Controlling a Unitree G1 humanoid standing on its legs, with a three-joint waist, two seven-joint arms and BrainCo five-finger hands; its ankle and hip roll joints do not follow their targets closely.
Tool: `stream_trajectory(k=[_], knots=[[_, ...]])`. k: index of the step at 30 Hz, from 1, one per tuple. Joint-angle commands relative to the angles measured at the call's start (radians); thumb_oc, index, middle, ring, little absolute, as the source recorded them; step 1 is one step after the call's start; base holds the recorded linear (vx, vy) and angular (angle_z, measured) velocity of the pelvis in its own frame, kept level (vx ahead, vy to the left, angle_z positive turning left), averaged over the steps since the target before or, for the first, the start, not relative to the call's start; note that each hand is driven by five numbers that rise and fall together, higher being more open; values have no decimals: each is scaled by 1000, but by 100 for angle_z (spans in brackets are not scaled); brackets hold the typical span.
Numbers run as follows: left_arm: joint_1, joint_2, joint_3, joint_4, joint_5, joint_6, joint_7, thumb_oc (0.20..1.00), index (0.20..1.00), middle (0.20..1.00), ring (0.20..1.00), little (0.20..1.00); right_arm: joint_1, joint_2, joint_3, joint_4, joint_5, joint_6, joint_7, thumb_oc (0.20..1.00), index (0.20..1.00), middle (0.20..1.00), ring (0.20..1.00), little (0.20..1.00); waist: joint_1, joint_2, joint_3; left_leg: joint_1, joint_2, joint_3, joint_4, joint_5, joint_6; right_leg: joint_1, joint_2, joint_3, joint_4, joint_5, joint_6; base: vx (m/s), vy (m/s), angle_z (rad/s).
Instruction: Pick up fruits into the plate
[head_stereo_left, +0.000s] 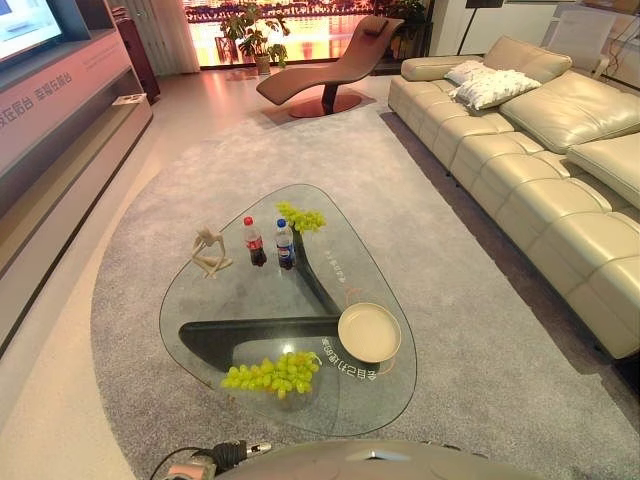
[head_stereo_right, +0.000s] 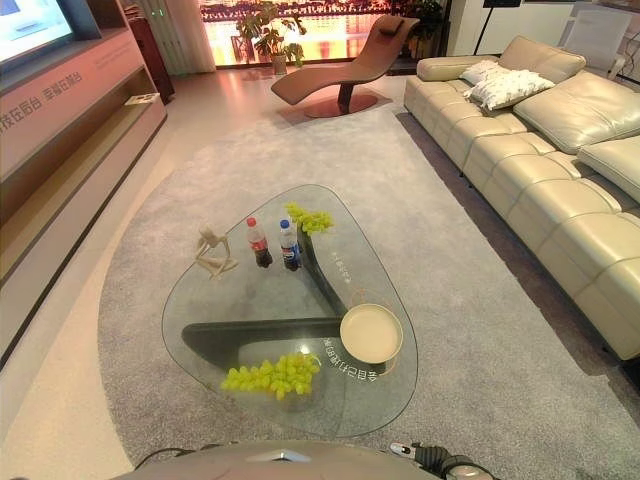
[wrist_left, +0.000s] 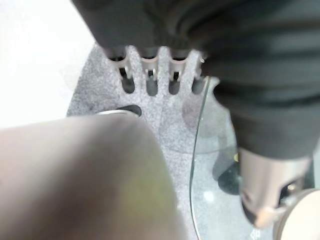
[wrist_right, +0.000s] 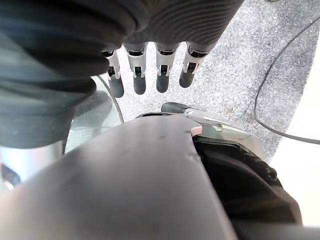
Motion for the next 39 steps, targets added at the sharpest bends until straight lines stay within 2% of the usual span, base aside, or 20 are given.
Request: stream_trajectory(k=[1, 2, 4, 11, 21, 27, 31, 33, 37, 38, 39], knots=[[-67, -11, -24, 22, 28, -26, 22, 1000, 1000, 1000, 1000, 1000, -85, 56, 2, 36, 16, -1, 9, 1000, 1000, 1000, 1000, 1000, 12, -9, 84, 49, -69, 44, 8, -133, 50, 74, 4, 15, 49, -116, 17, 0, 0, 0], [-69, -8, -22, 16, 21, -57, 25, 1000, 1000, 1000, 1000, 1000, -85, 54, 2, 34, 14, 0, 9, 1000, 1000, 1000, 1000, 1000, 12, -9, 85, 49, -69, 44, 8, -133, 50, 73, 5, 16, 49, -117, 17, 0, 0, 0], [-70, 1, -20, -5, -8, -49, 50, 1000, 1000, 1000, 1000, 1000, -82, 46, 1, 27, 15, 1, 14, 1000, 1000, 1000, 1000, 1000, 13, -7, 90, 48, -69, 45, 8, -133, 50, 71, 4, 14, 52, -118, 18, 0, 0, 0], [-66, 13, -20, 1, 75, -3, 122, 1000, 1000, 1000, 1000, 1000, -79, 39, 10, 8, 30, 8, 12, 1000, 1000, 1000, 1000, 1000, 14, -11, 98, 44, -70, 43, 10, -131, 54, 67, 6, 19, 55, -118, 16, 0, 0, 0], [-65, 11, -4, -4, 46, -70, 179, 1000, 1000, 1000, 1000, 1000, -69, 39, 13, -5, 26, 11, 11, 1000, 1000, 1000, 1000, 1000, 5, -14, 109, 42, -71, 44, 12, -132, 55, 61, 11, 35, 58, -117, 16, 30, -1, 0], [-107, 36, -50, -56, 139, -113, 237, 1000, 1000, 1000, 1000, 1000, -82, 18, 31, -40, 68, 12, 7, 1000, 1000, 1000, 1000, 1000, -9, -7, 141, 21, -66, 54, 17, -125, 56, 29, 15, 54, 69, -115, 13, 1, 6, -2], [-160, 52, -112, -111, 225, -119, 301, 1000, 1000, 1000, 1000, 1000, -117, 2, 49, -27, 88, -19, 6, 1000, 1000, 1000, 1000, 1000, -19, 11, 173, -11, -63, 62, 25, -117, 58, -13, 18, 72, 84, -117, 8, -63, 46, -12], [-232, 65, -168, -146, 306, -114, 363, 1000, 1000, 1000, 1000, 1000, -175, -15, 61, 0, 121, -57, 11, 1000, 1000, 1000, 1000, 1000, -28, 26, 218, -57, -58, 67, 34, -104, 58, -69, 22, 87, 105, -114, 3, -219, 67, -12], [-271, 71, -188, -163, 325, -101, 386, 1000, 1000, 1000, 1000, 1000, -204, -23, 65, 6, 134, -72, 13, 1000, 1000, 1000, 1000, 1000, -33, 33, 245, -83, -56, 69, 40, -97, 58, -97, 25, 95, 115, -113, 0, -91, 18, -11], [-295, 76, -202, -171, 343, -94, 408, 1000, 1000, 1000, 1000, 1000, -221, -27, 67, 12, 144, -82, 15, 1000, 1000, 1000, 1000, 1000, -37, 36, 261, -96, -56, 69, 42, -91, 57, -112, 29, 101, 119, -110, -2, -246, 5, -4], [-377, 112, -250, -194, 427, -70, 455, 1000, 1000, 1000, 1000, 1000, -266, -40, 79, 13, 177, -110, 25, 1000, 1000, 1000, 1000, 1000, -49, 42, 318, -139, -52, 81, 51, -77, 51, -155, 36, 118, 127, -100, -5, -244, -21, -9]])
